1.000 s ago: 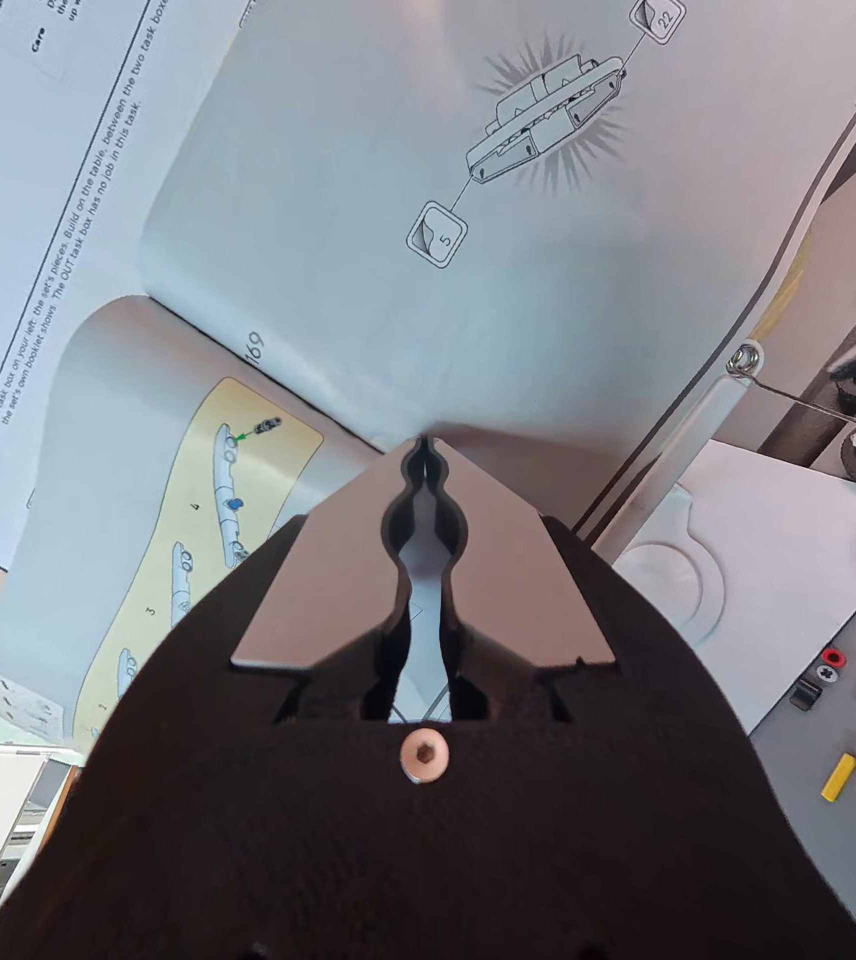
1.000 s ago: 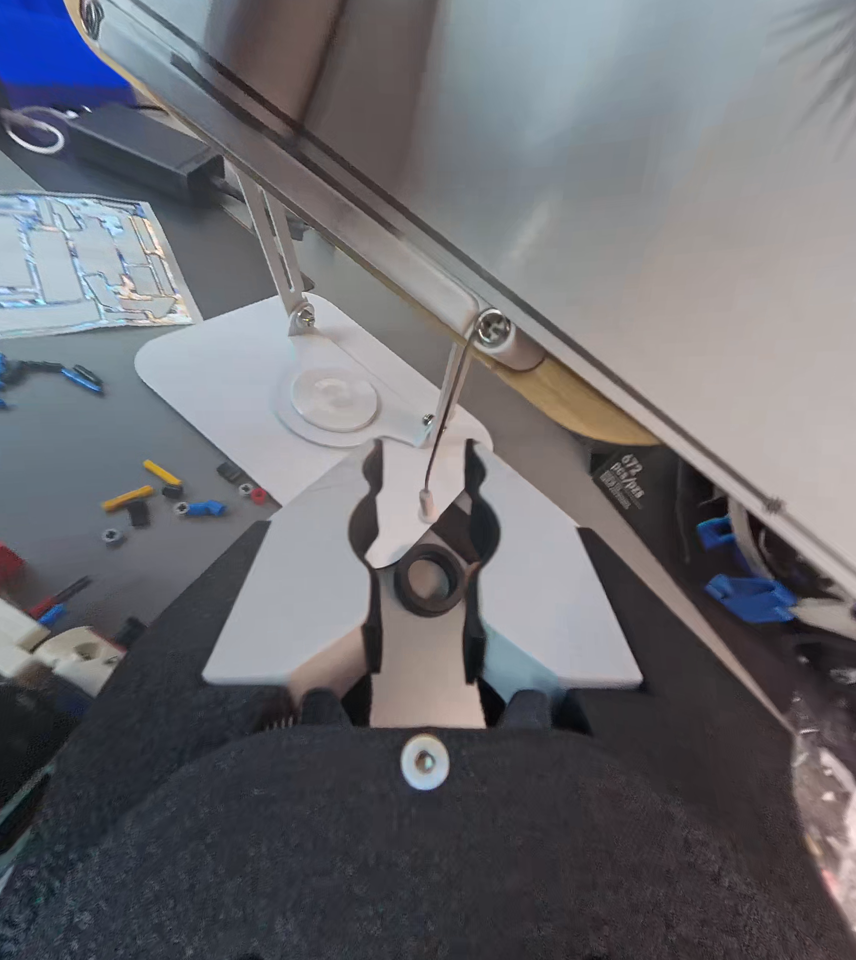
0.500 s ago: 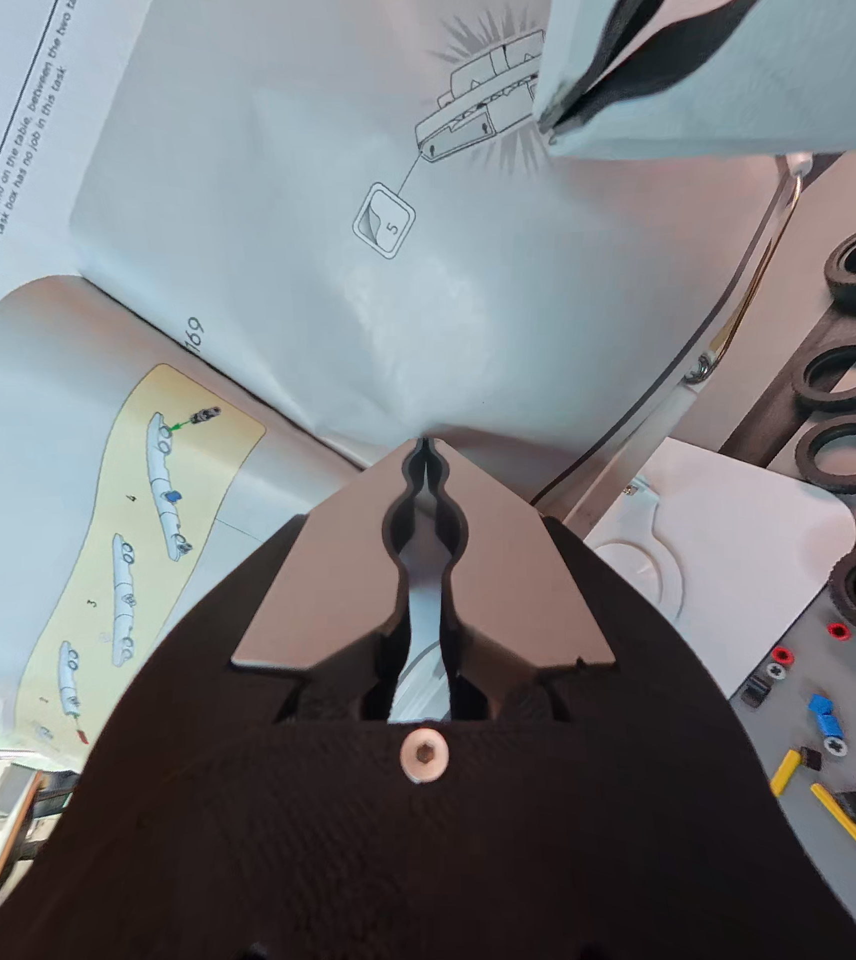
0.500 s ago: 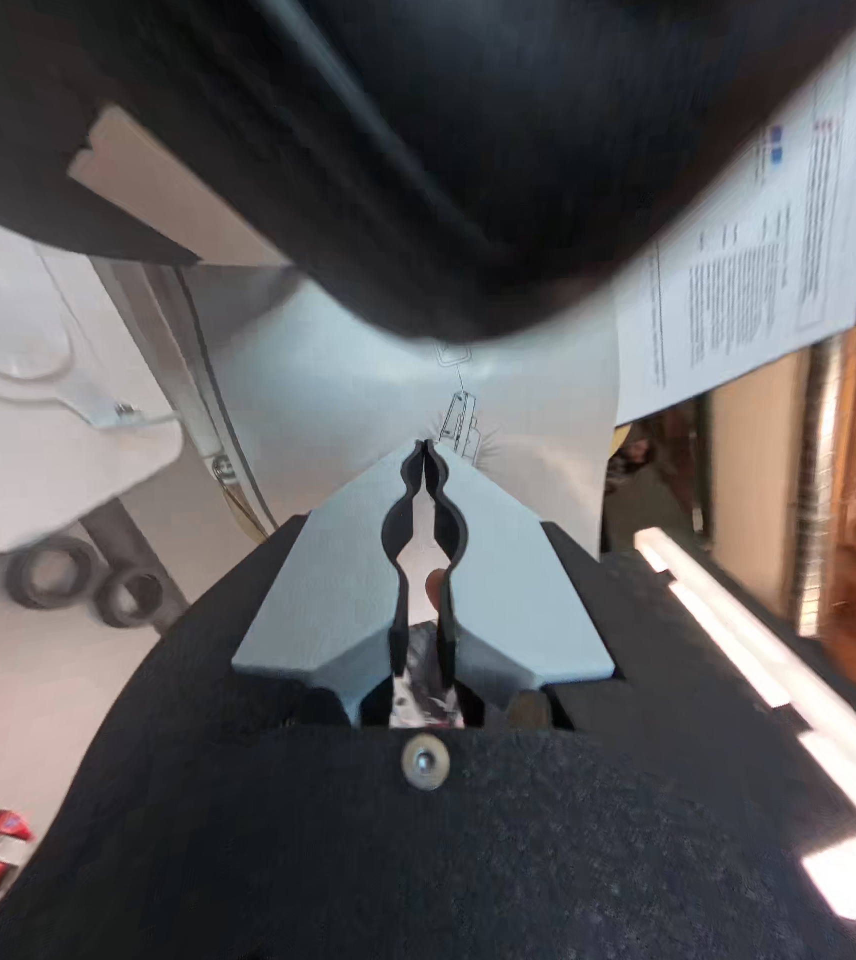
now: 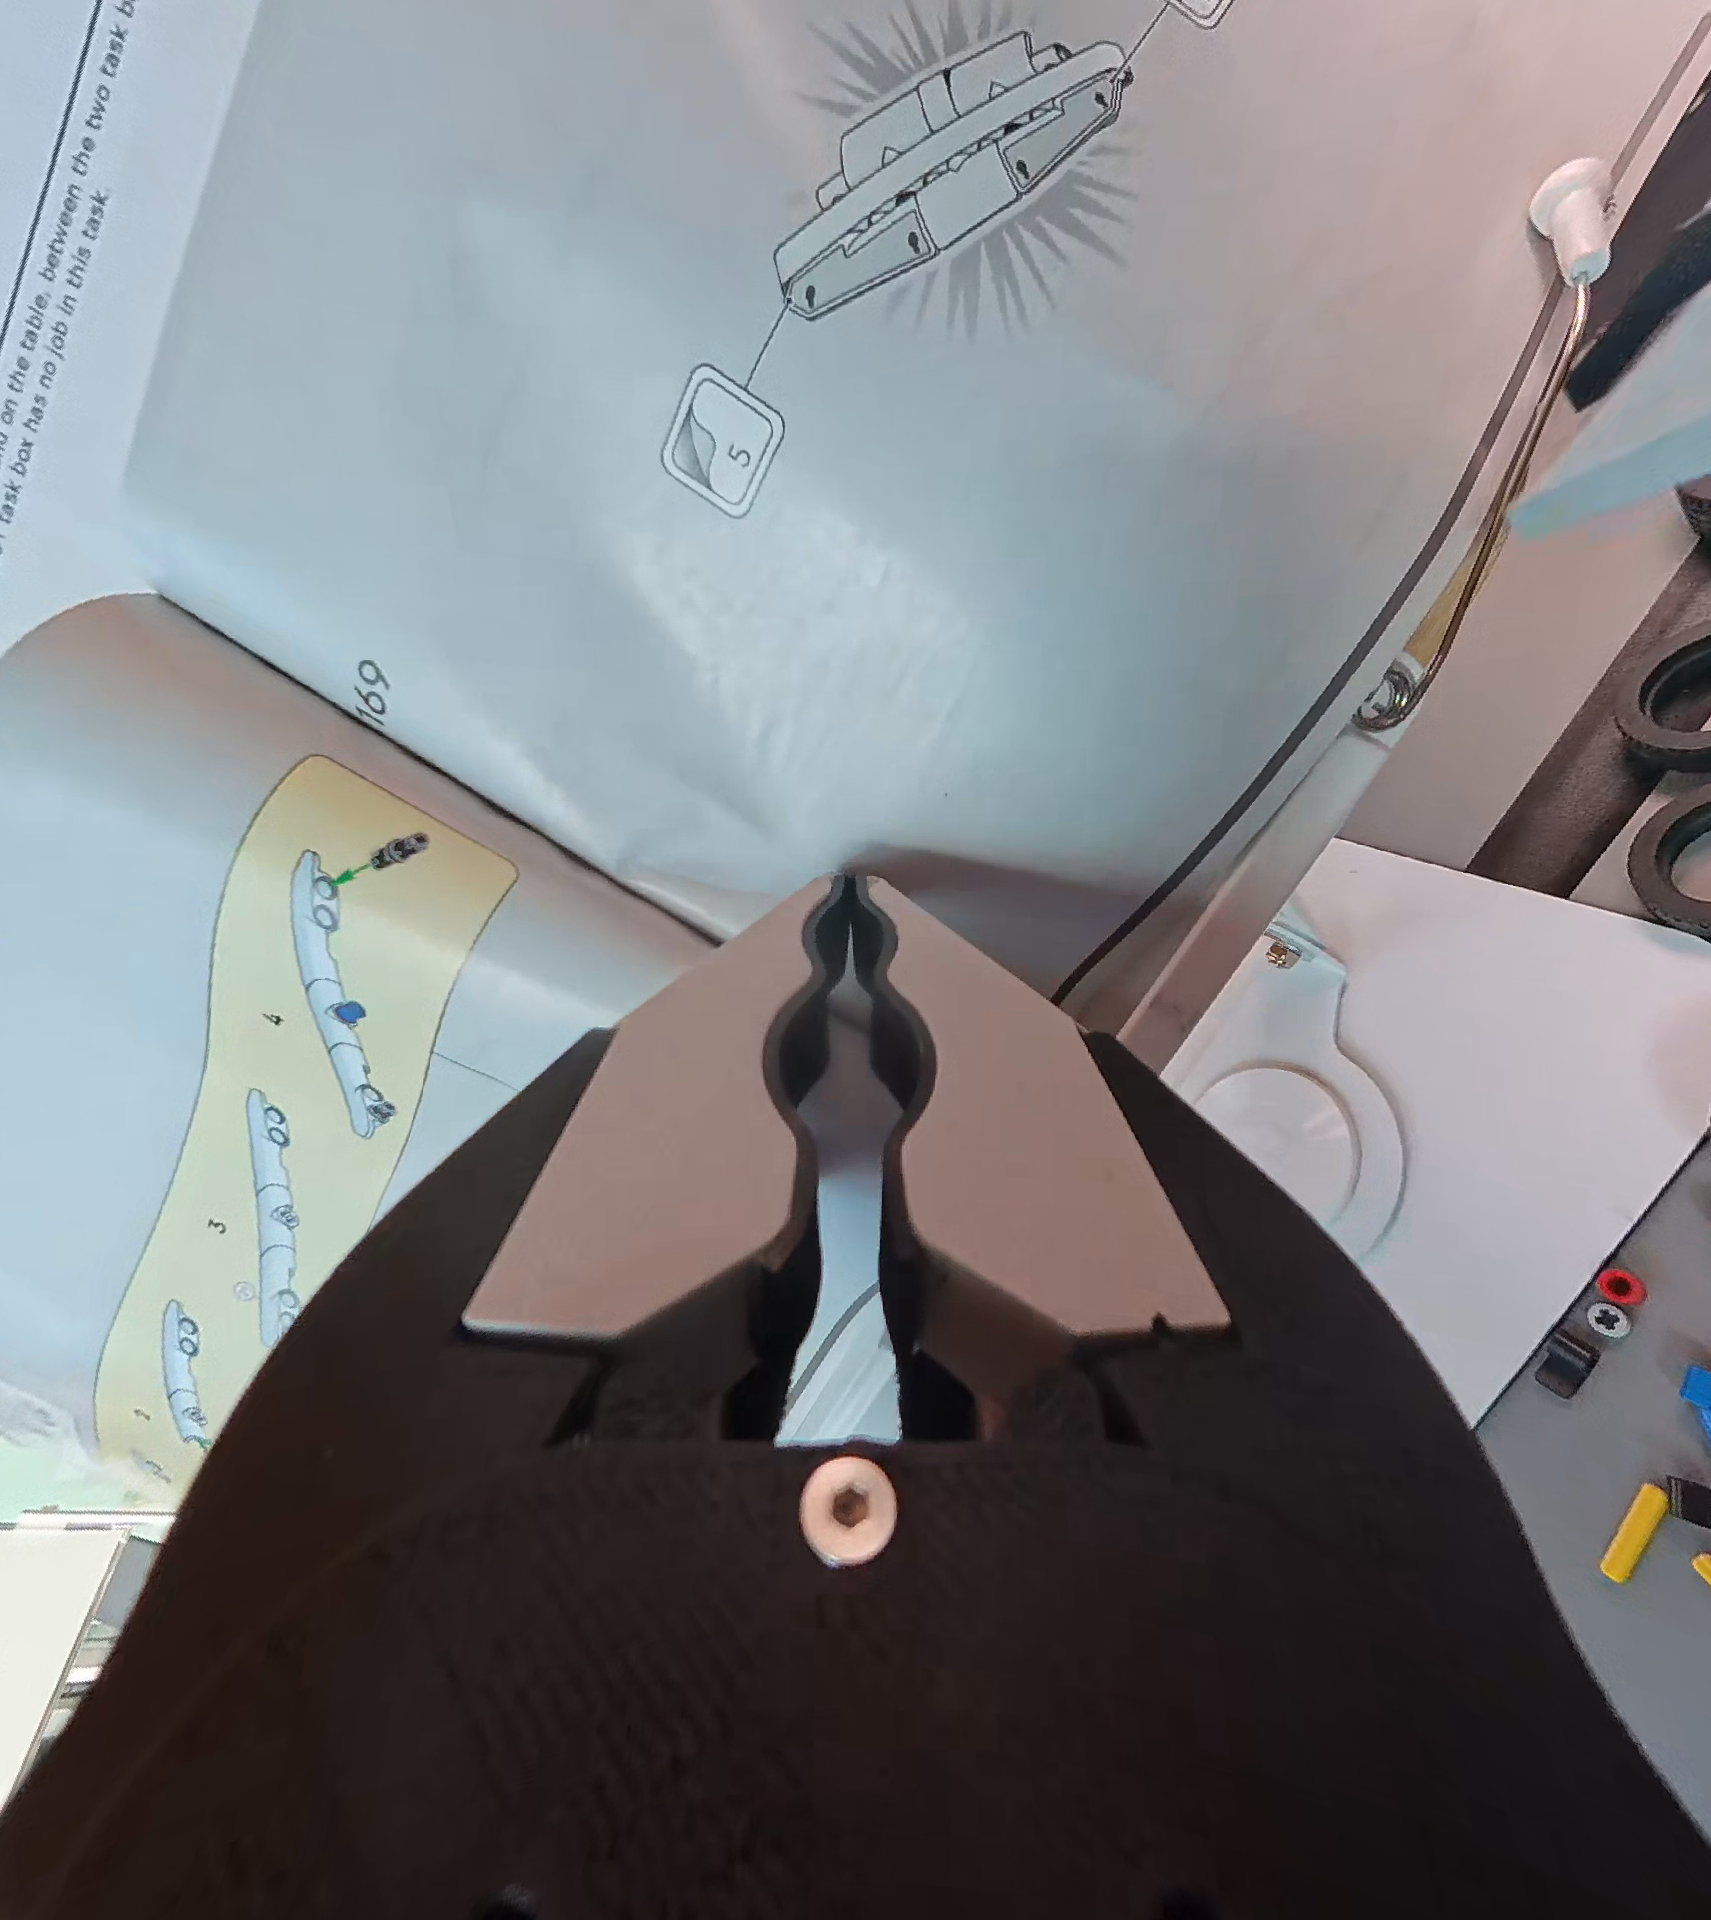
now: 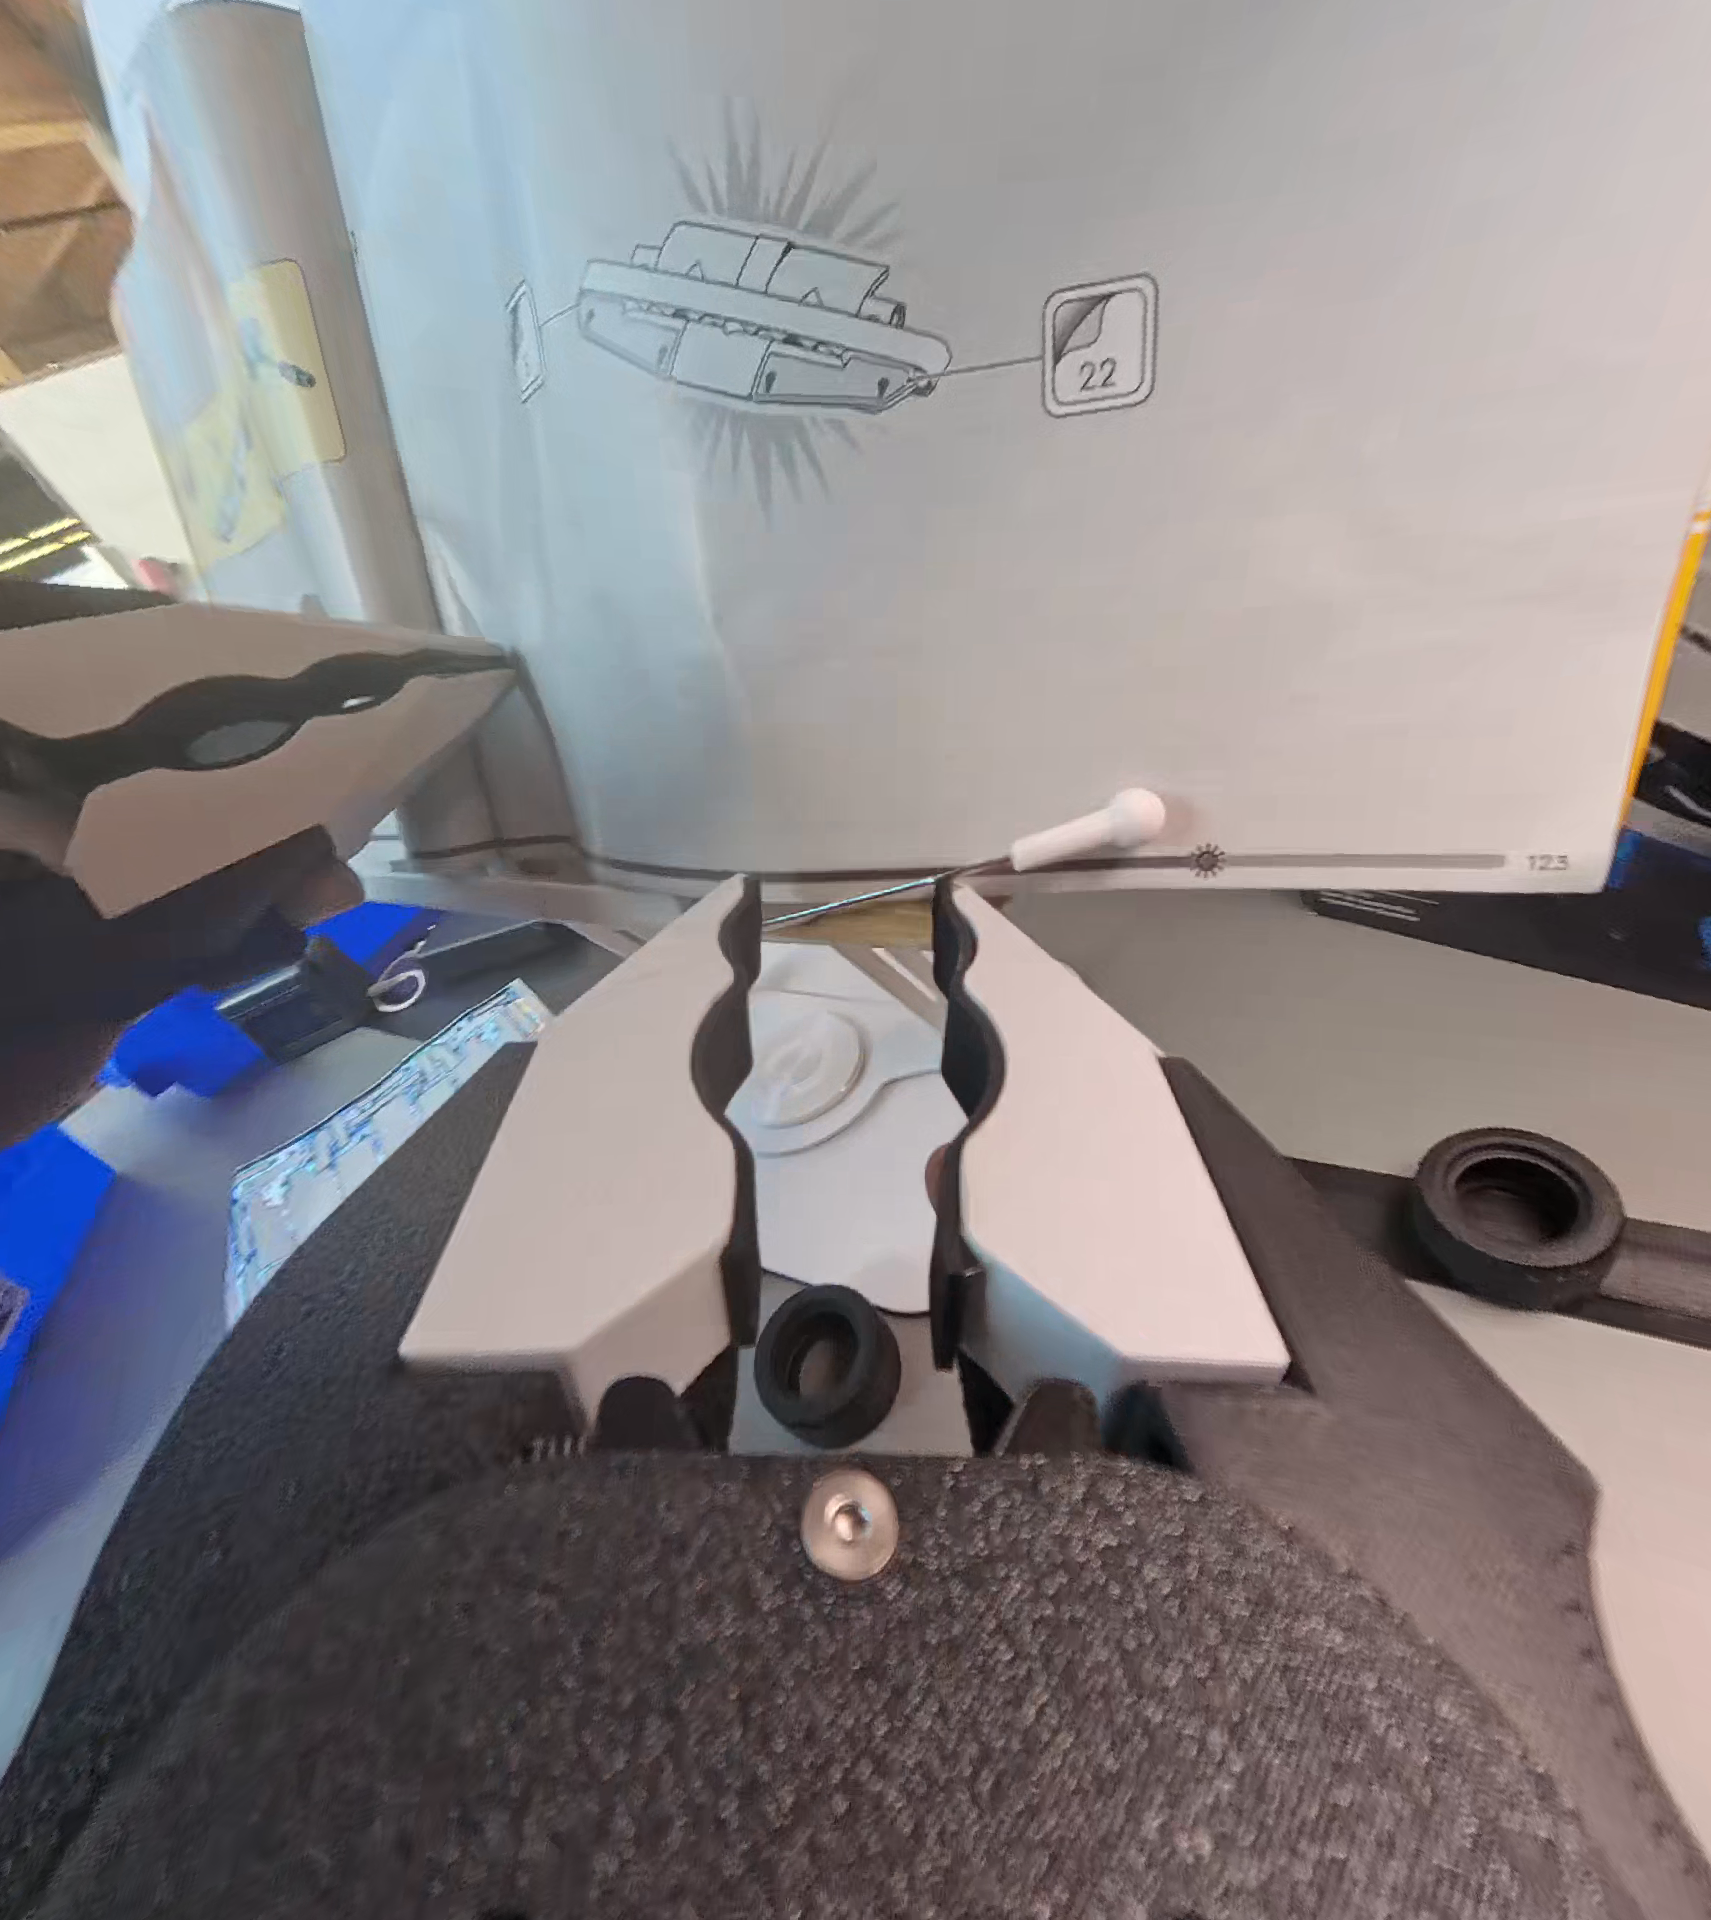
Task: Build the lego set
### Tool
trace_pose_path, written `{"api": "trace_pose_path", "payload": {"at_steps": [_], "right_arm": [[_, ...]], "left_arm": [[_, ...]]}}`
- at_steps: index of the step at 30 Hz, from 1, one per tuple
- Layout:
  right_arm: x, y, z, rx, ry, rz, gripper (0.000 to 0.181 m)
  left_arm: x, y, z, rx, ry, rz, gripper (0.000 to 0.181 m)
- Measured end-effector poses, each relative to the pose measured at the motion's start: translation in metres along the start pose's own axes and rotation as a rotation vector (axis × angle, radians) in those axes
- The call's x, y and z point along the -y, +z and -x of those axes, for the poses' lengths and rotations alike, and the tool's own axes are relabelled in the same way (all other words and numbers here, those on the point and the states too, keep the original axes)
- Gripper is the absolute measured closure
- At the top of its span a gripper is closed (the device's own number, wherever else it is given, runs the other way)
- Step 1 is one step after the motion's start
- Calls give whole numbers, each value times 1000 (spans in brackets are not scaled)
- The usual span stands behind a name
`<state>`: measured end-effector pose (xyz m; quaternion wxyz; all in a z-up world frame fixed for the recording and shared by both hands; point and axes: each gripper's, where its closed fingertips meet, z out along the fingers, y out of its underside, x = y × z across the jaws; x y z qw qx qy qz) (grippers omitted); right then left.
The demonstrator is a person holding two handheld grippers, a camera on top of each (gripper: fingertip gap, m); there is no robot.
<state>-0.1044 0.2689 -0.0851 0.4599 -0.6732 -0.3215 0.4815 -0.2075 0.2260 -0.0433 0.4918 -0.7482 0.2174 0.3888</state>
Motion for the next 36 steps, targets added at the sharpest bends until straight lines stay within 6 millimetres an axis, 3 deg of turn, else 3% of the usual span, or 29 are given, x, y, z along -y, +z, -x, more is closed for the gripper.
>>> {"api": "trace_pose_path", "payload": {"at_steps": [2,7,11,13,16,22,27,29,31,33,36], "right_arm": [[8,3,-8,-95,-40,-18,172],[28,13,15,-94,-228,-25,181],[30,33,44,-27,-563,29,181],[14,42,61,66,-750,75,181],[9,48,64,12,-1056,76,181],[8,46,62,64,-893,103,181],[8,43,61,67,-837,84,181],[12,33,58,76,-809,55,173],[30,17,48,27,-747,-62,173],[40,8,20,-93,-661,-90,179],[30,18,-15,-175,-644,5,181]], "left_arm": [[0,0,0,5,8,3,181],[-1,1,0,-1,8,-1,181],[-1,-1,0,-13,-22,-18,181],[0,-2,0,-33,-56,-39,181],[-4,-3,-1,-49,-82,-38,181],[-4,-12,1,-92,-213,-110,181],[-10,-36,5,-121,-396,-168,181],[-14,-50,6,-125,-474,-196,180],[-15,-67,5,-132,-561,-242,179],[-17,-85,5,-126,-642,-290,177],[-26,-105,6,-83,-716,-326,176]]}}
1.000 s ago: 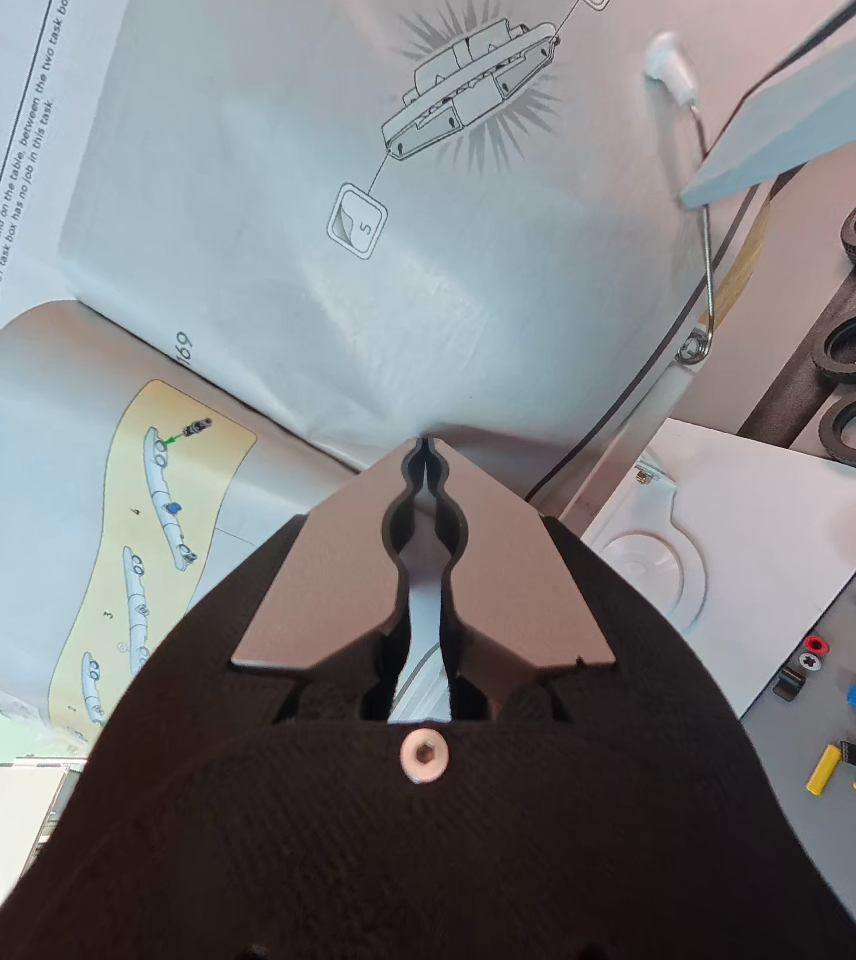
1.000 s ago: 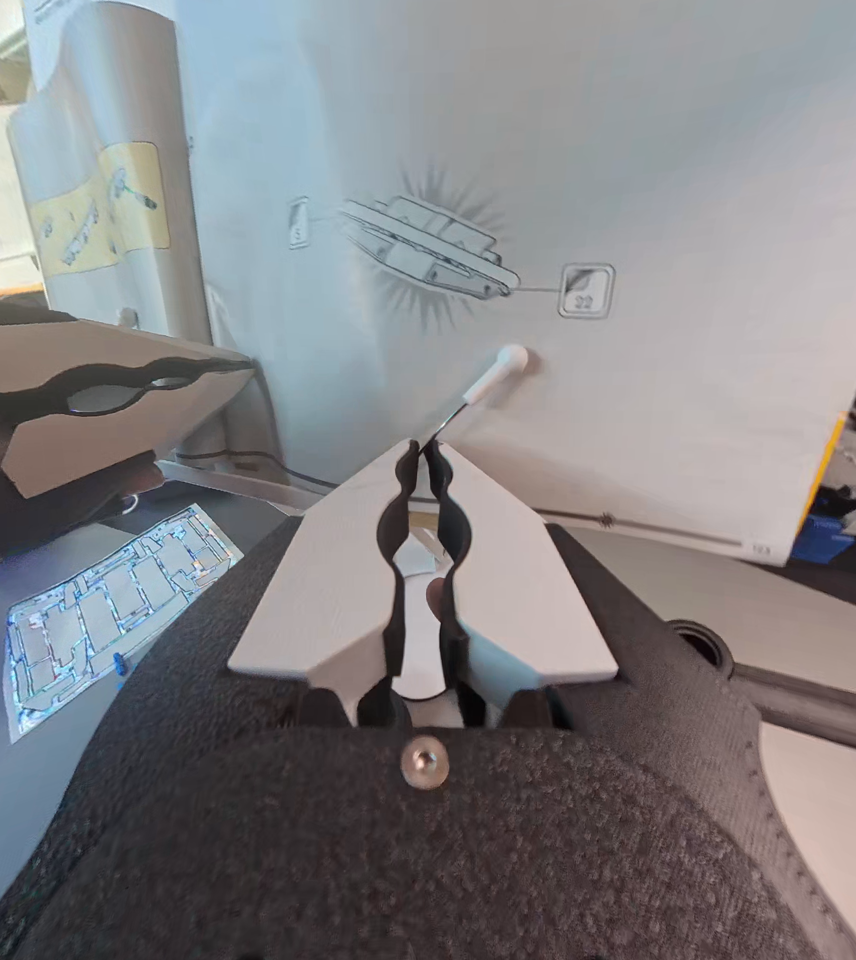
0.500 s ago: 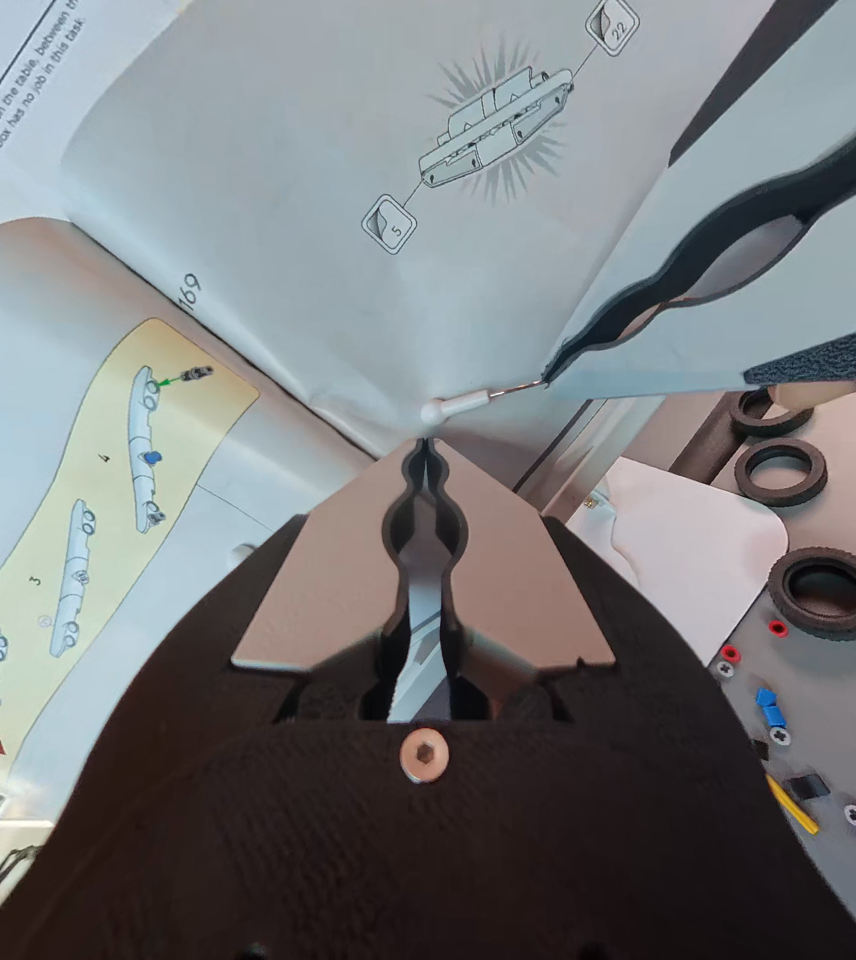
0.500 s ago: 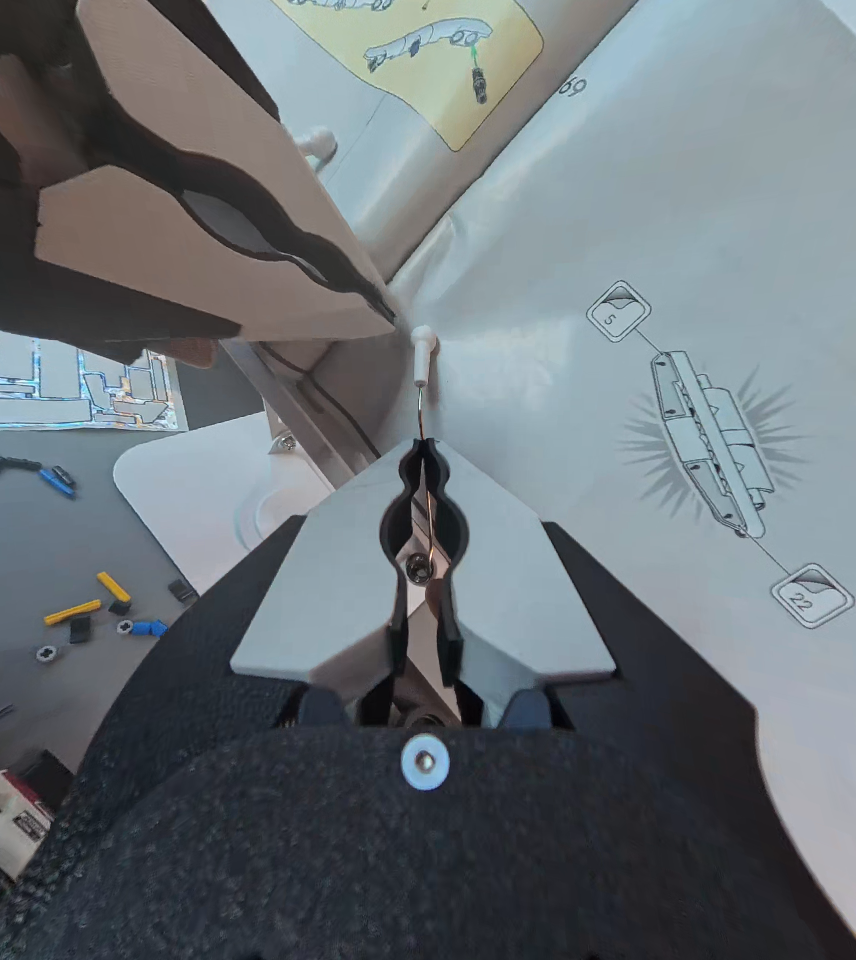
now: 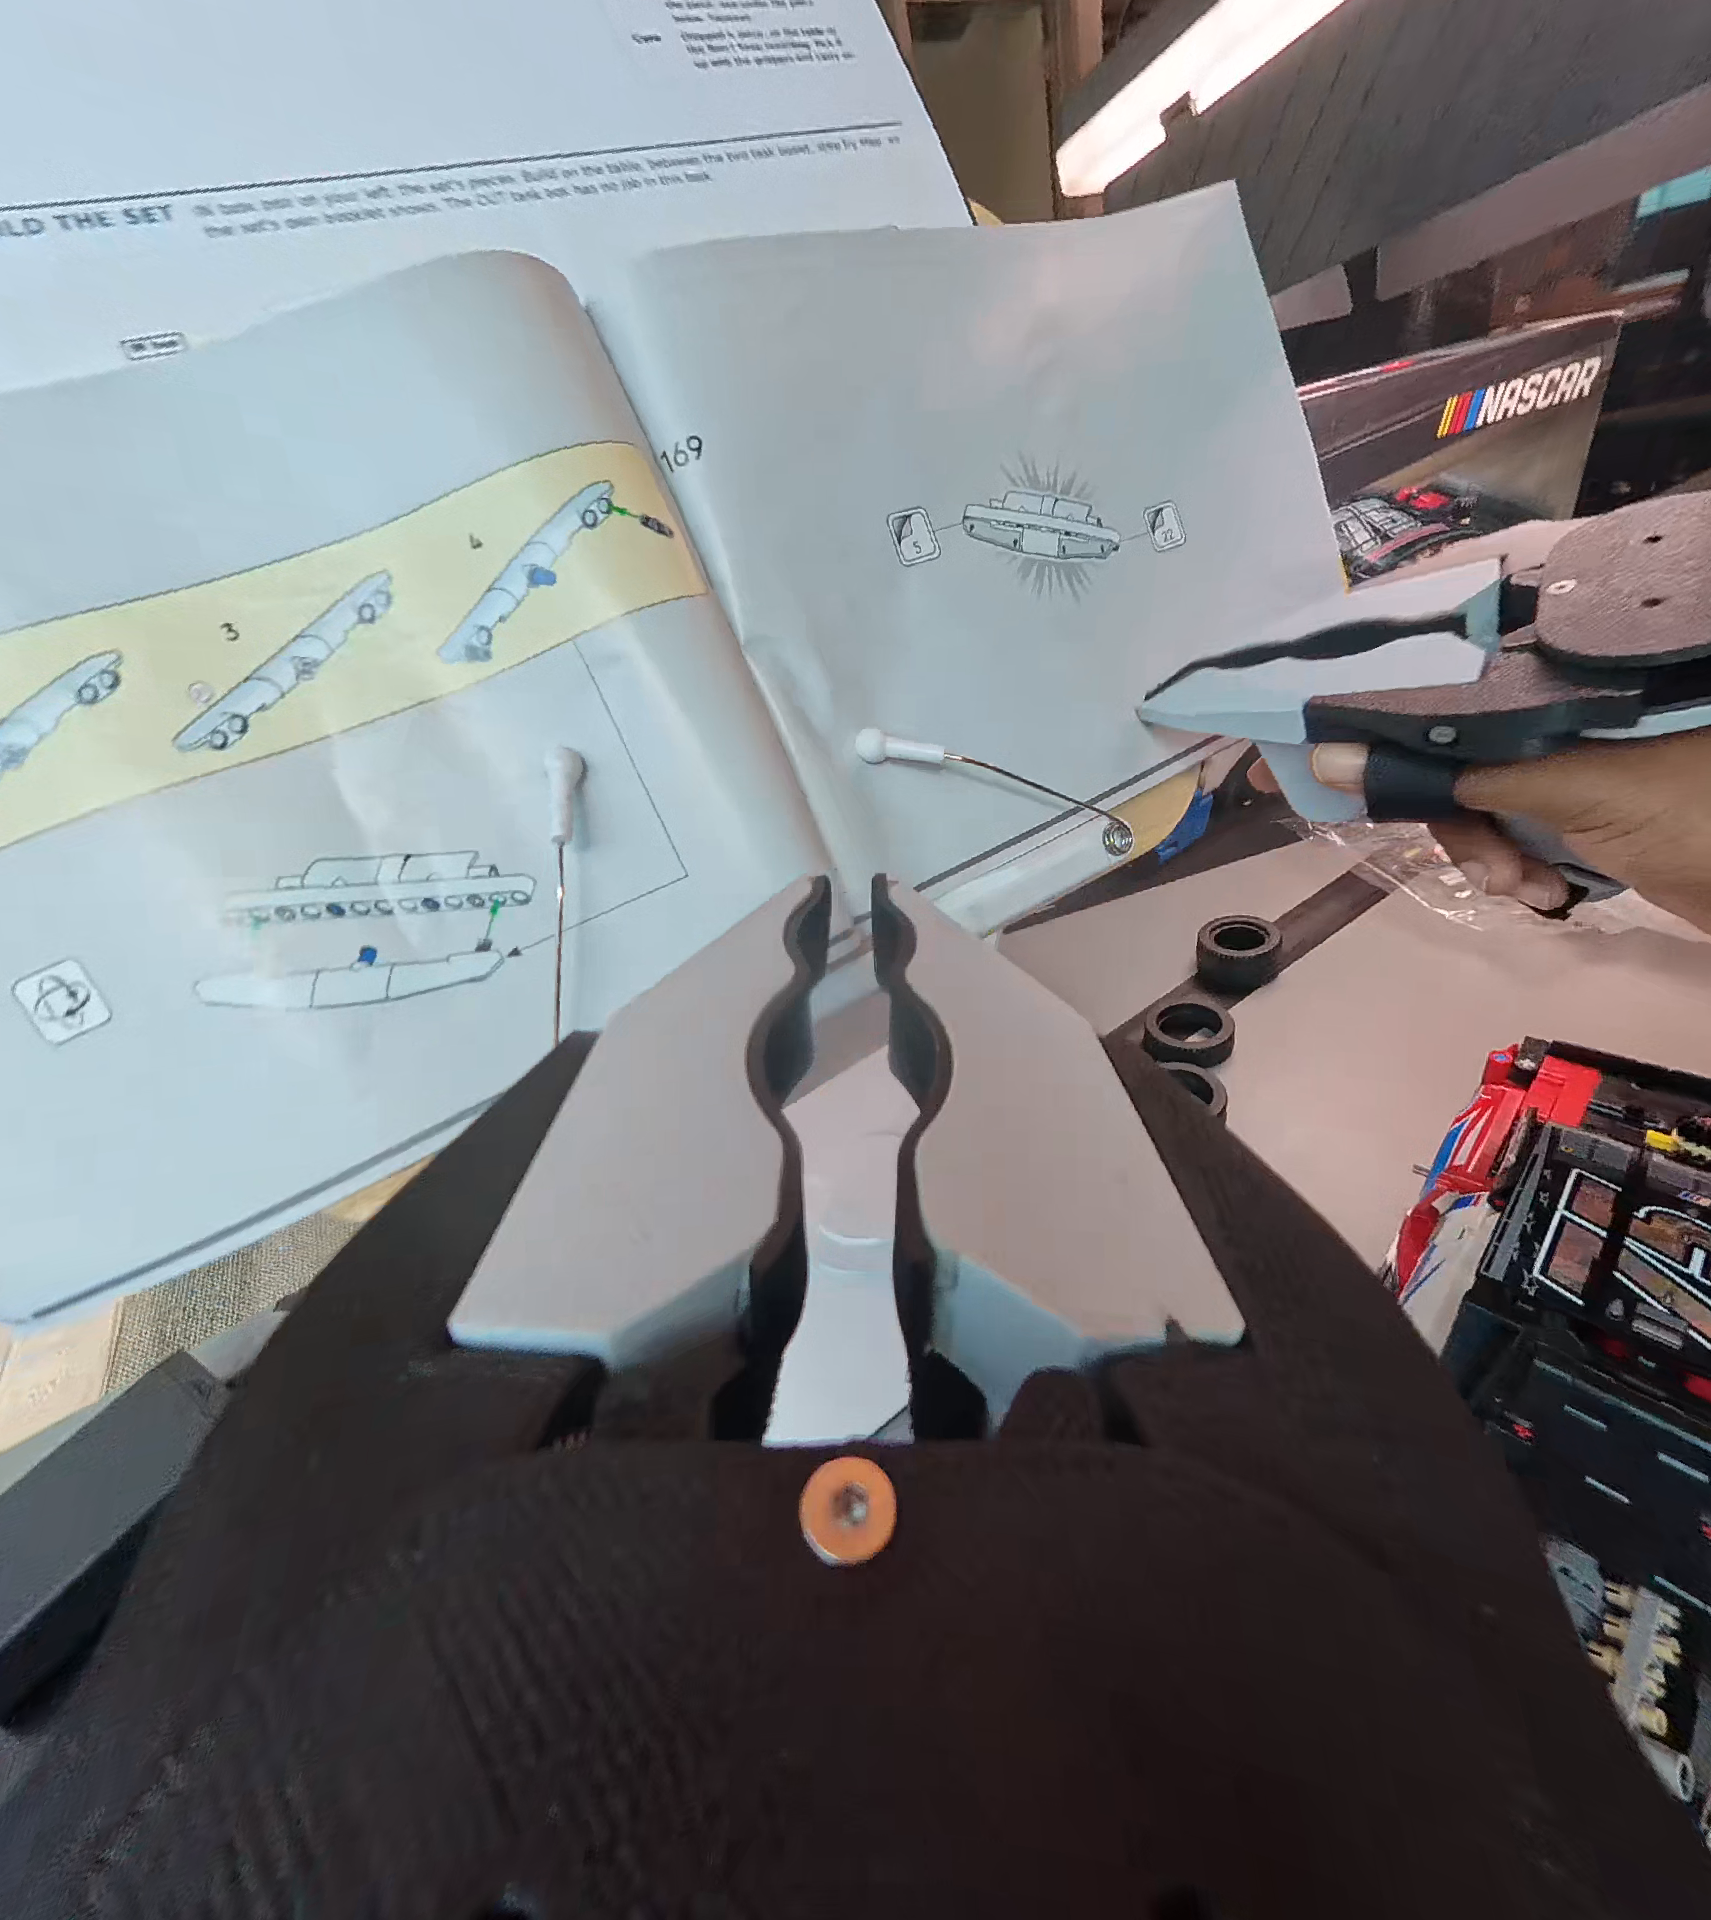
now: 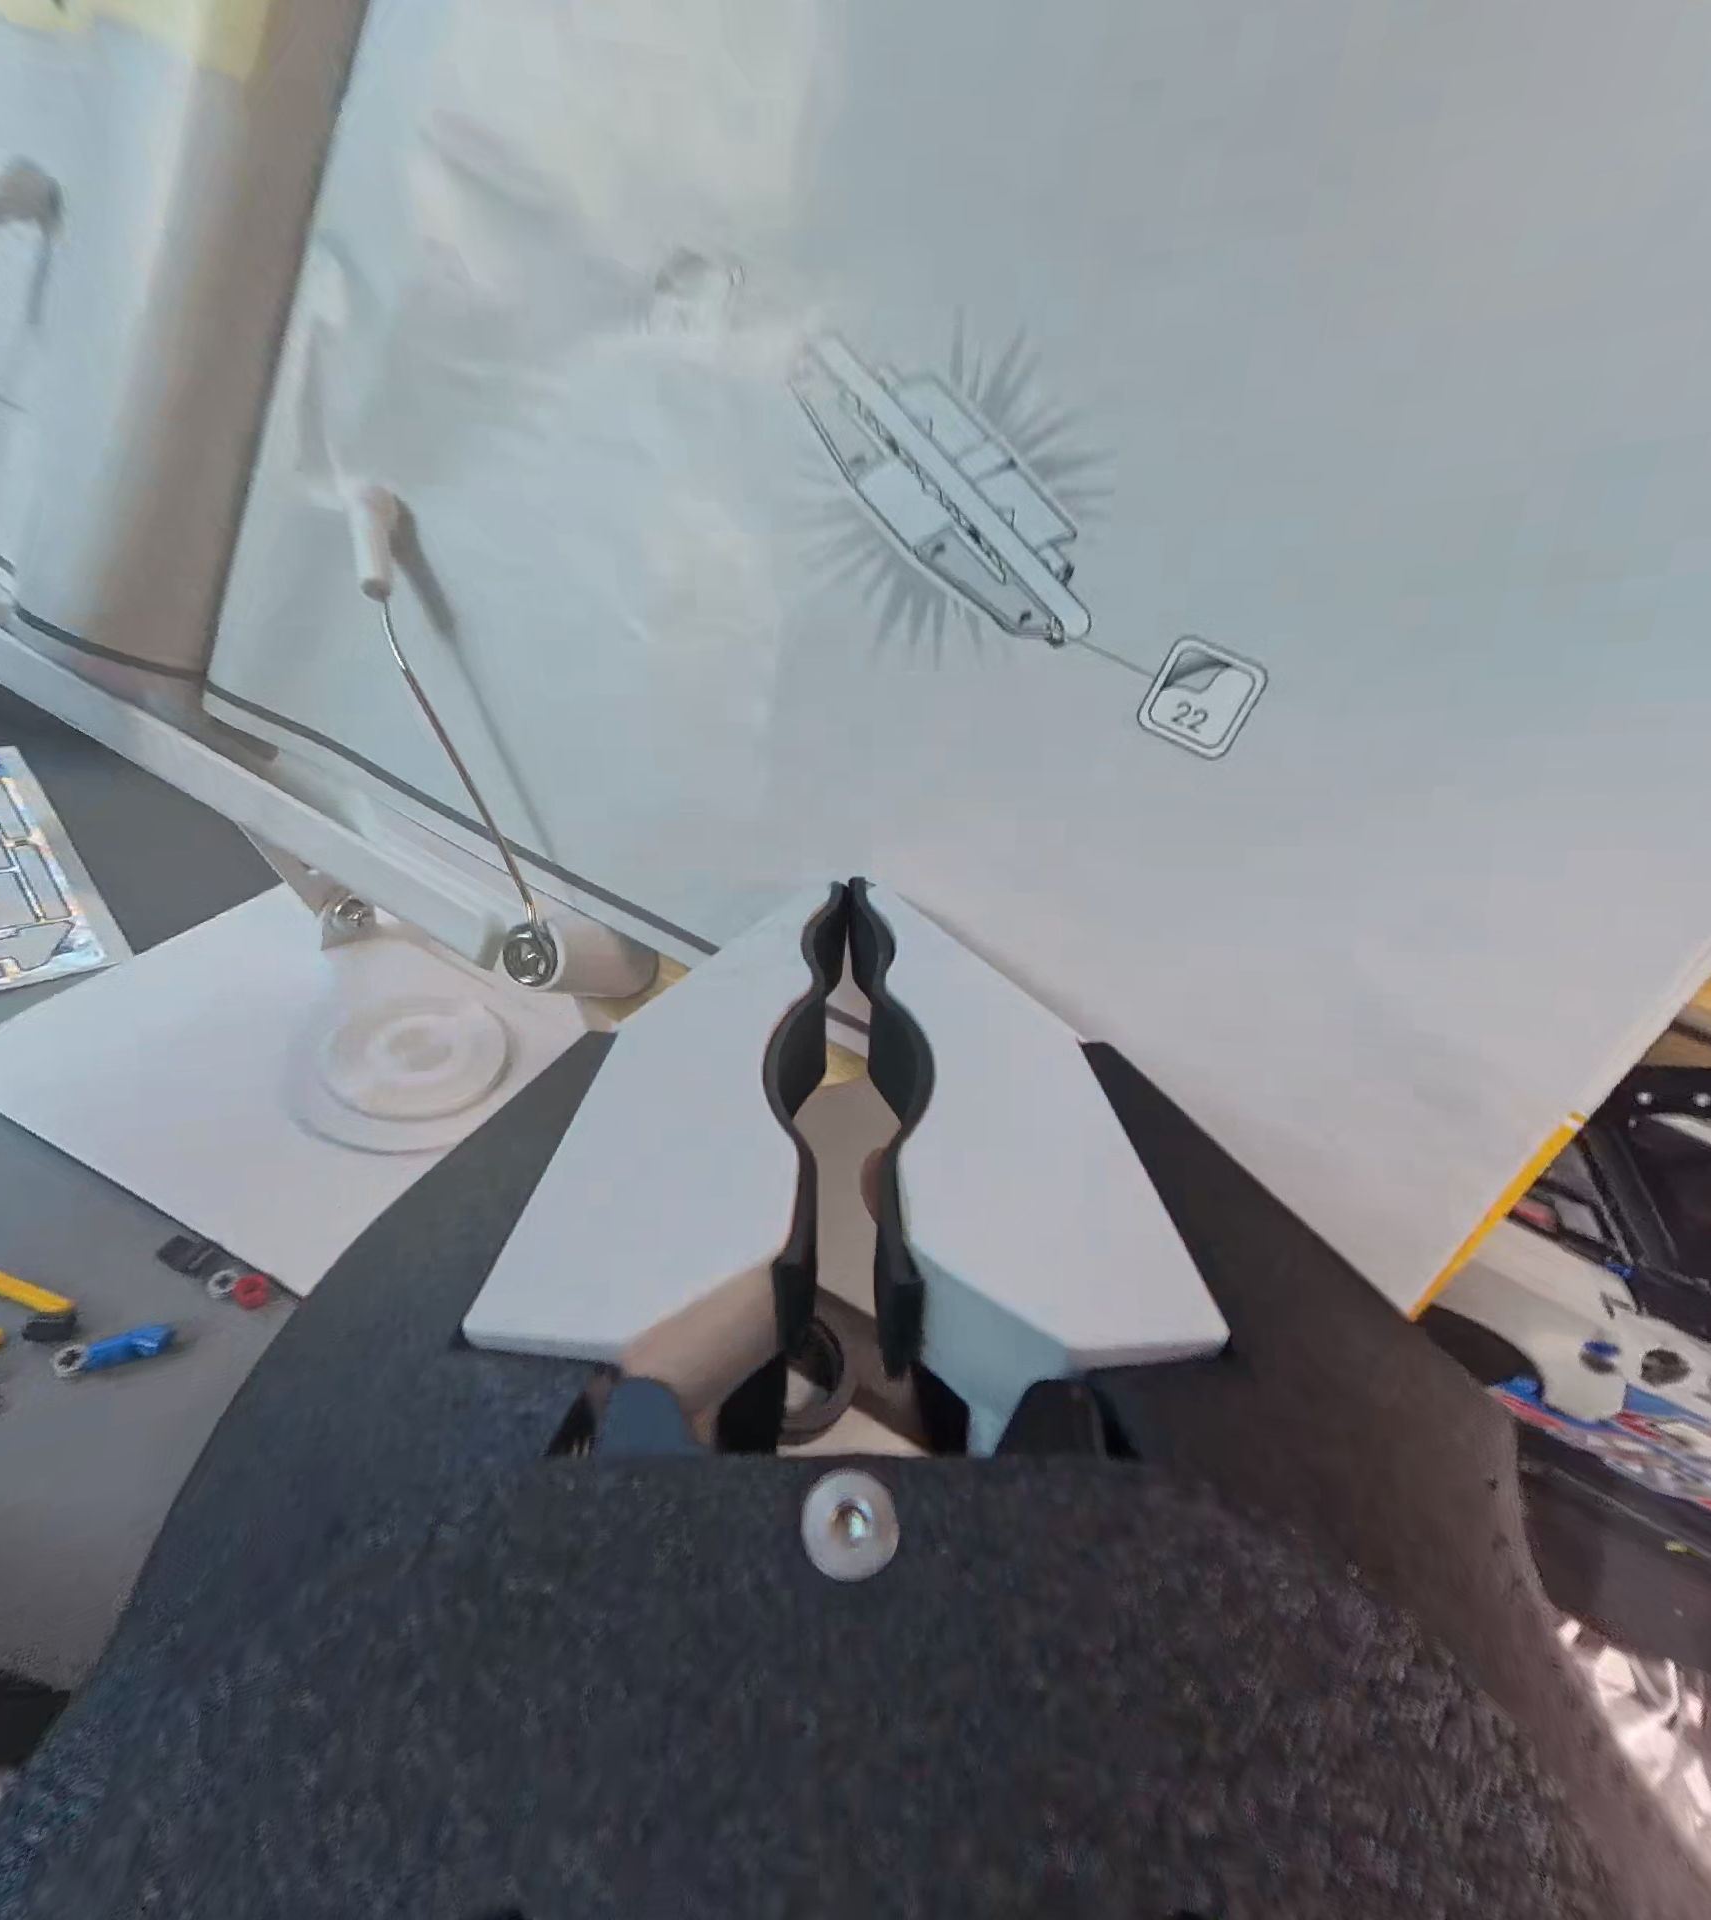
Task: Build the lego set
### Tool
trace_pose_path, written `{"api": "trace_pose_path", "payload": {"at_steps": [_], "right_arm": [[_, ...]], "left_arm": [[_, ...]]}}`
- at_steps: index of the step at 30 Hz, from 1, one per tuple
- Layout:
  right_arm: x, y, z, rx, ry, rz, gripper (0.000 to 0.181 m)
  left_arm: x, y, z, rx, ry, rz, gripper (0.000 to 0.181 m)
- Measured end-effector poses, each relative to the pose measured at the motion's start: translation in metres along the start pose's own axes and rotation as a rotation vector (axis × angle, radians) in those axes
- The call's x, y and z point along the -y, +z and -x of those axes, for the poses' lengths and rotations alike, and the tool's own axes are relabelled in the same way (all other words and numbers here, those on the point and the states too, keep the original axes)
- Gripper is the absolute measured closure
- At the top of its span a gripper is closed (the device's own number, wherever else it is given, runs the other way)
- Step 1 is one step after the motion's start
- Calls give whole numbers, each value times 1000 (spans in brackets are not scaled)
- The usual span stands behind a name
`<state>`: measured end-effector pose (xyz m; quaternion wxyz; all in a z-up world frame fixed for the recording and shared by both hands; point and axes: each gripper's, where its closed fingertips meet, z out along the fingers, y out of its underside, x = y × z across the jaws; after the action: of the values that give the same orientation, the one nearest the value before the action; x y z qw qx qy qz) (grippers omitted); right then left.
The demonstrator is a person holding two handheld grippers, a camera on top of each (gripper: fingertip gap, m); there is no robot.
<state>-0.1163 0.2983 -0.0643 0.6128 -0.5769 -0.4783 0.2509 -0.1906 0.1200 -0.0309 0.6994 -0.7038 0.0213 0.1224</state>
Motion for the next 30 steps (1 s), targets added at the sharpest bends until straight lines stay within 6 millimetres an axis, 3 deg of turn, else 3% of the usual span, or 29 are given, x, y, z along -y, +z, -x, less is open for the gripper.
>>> {"api": "trace_pose_path", "payload": {"at_steps": [5,7,10,13,17,19,22,26,30], "right_arm": [[0,4,-2,4,-61,18,181],[4,-14,8,60,-8,-21,180],[1,-61,31,195,44,-63,176],[-18,-120,51,324,54,-67,176],[-56,-194,66,448,10,-5,179],[-70,-221,64,457,0,24,181],[-88,-250,59,451,1,49,181],[-110,-271,57,440,43,72,181],[-119,-275,53,418,91,61,181]], "left_arm": [[-7,-28,27,94,-46,-12,172],[-9,-43,52,153,-49,10,171],[-25,-66,96,184,-50,166,166],[-74,-85,128,85,-99,476,159],[-171,-121,163,14,-244,941,136],[-208,-139,168,-12,-377,1109,124],[-239,-151,174,-10,-512,1233,112],[-262,-167,166,-42,-525,1392,115],[-265,-170,164,-29,-490,1434,137]]}}
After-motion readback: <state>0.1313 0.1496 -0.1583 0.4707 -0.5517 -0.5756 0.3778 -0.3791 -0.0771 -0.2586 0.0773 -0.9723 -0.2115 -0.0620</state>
